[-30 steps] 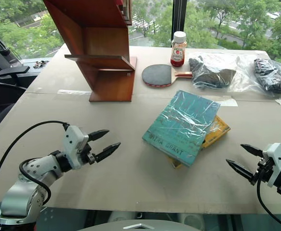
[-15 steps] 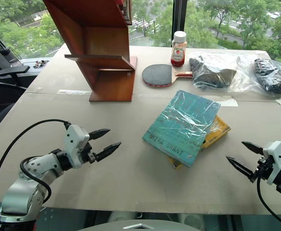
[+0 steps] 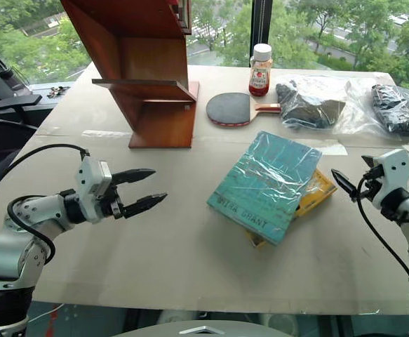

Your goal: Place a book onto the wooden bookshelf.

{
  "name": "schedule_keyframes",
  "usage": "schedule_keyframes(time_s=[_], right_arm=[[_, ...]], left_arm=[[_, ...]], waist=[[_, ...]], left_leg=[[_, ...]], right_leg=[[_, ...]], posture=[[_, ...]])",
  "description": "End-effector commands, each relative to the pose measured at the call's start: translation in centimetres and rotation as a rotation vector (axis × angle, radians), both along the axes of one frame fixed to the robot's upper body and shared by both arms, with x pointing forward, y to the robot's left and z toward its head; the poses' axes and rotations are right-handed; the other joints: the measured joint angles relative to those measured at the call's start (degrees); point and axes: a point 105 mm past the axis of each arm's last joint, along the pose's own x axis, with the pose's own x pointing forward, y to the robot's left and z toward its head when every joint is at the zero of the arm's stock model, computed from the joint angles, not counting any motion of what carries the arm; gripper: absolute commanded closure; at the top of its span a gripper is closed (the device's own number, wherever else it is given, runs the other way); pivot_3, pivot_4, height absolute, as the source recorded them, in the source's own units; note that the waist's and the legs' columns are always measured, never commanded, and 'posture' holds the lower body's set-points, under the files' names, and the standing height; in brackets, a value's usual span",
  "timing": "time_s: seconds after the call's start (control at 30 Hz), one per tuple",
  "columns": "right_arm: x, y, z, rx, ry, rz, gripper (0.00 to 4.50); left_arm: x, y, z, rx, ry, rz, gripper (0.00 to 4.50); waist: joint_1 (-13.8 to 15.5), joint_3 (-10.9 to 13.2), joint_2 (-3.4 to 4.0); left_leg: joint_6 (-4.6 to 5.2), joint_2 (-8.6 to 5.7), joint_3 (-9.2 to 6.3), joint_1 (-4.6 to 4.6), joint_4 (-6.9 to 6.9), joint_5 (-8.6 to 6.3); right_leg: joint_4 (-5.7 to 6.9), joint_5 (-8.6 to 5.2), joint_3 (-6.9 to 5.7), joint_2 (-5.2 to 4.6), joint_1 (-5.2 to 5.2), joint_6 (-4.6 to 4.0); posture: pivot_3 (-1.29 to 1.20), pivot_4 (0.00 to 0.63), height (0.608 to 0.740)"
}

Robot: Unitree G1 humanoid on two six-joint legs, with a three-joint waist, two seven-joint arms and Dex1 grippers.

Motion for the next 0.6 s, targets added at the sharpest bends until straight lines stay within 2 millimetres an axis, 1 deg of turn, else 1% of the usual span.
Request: schedule_keyframes(time_s=[0.03, 0.1, 0.17, 0.27, 0.37, 0.47, 0.53, 0.57, 0.6], right_arm=[[1.2, 0.4, 0.6, -0.041, -0.018, 0.033, 0.00], [2.1, 1.2, 0.7, -0.043, -0.020, 0.067, 0.00], [2.7, 1.8, 0.8, -0.046, -0.020, 0.106, 0.00], [3.0, 2.8, 0.7, -0.042, -0.016, 0.167, 0.00], [3.2, 3.1, 0.6, -0.048, -0.018, 0.192, 0.00], [3.4, 2.9, 0.6, -0.052, -0.018, 0.193, 0.75], [3.5, 2.8, 0.4, -0.056, -0.016, 0.192, 1.49], [3.4, 2.7, 0.4, -0.057, -0.017, 0.192, 2.02], [3.4, 2.8, 0.4, -0.056, -0.017, 0.198, 2.45]], left_arm=[[-0.6, 0.0, 2.5, -0.008, -0.045, -0.110, 0.88], [-0.7, 0.3, 3.8, 0.001, -0.053, -0.163, 0.88], [-0.6, 0.7, 4.5, 0.019, -0.057, -0.196, 0.88], [-0.7, 0.9, 4.6, 0.031, -0.046, -0.226, 0.88], [-0.7, 0.8, 4.5, 0.031, -0.047, -0.235, 0.88], [-0.5, 0.6, 4.8, 0.021, -0.065, -0.230, 0.84], [-0.4, 0.5, 4.8, 0.020, -0.071, -0.230, 0.84], [-0.5, 0.5, 4.8, 0.020, -0.072, -0.231, 0.84], [-0.5, 0.5, 4.8, 0.019, -0.072, -0.232, 0.84]], waist=[[0.10, 0.00, 0.01], [0.06, 0.14, -0.07], [-0.01, 0.15, -0.06], [-0.08, 0.15, -0.03], [-0.10, 0.16, -0.05], [-0.10, 0.17, -0.04], [-0.05, 0.17, -0.04], [-0.06, 0.17, -0.04], [-0.07, 0.17, -0.04]], left_leg=[[0.00, 0.00, 0.00, 0.01, -0.02, 0.00], [0.00, 0.00, -0.02, 0.00, -0.16, 0.00], [0.01, 0.00, -0.03, 0.01, -0.16, 0.01], [0.01, 0.00, -0.01, 0.03, -0.21, 0.00], [0.01, 0.00, -0.02, 0.01, -0.30, 0.00], [0.01, 0.00, -0.03, 0.01, -0.34, 0.00], [0.01, 0.00, -0.03, 0.01, -0.34, 0.01], [0.01, 0.00, -0.03, 0.01, -0.34, 0.01], [0.01, 0.00, -0.03, 0.02, -0.34, 0.01]], right_leg=[[-0.01, 0.00, 0.00, -0.01, 0.00, 0.00], [-0.09, 0.01, 0.00, 0.01, -0.01, 0.01], [-0.08, 0.01, -0.01, 0.02, -0.03, 0.01], [-0.09, 0.01, 0.00, 0.01, -0.02, 0.01], [-0.13, 0.05, -0.01, 0.01, -0.04, 0.09], [-0.13, 0.06, -0.01, 0.02, -0.05, 0.10], [-0.13, 0.05, -0.01, 0.02, -0.05, 0.08], [-0.13, 0.05, -0.01, 0.02, -0.05, 0.08], [-0.12, 0.05, -0.01, 0.02, -0.05, 0.08]], posture=[[0.00, 0.150, 0.740], [0.00, 0.150, 0.740], [0.00, 0.150, 0.740], [0.00, 0.150, 0.740], [0.00, 0.150, 0.740], [0.00, 0.150, 0.740], [0.00, 0.150, 0.740], [0.00, 0.150, 0.740], [0.00, 0.150, 0.740]])
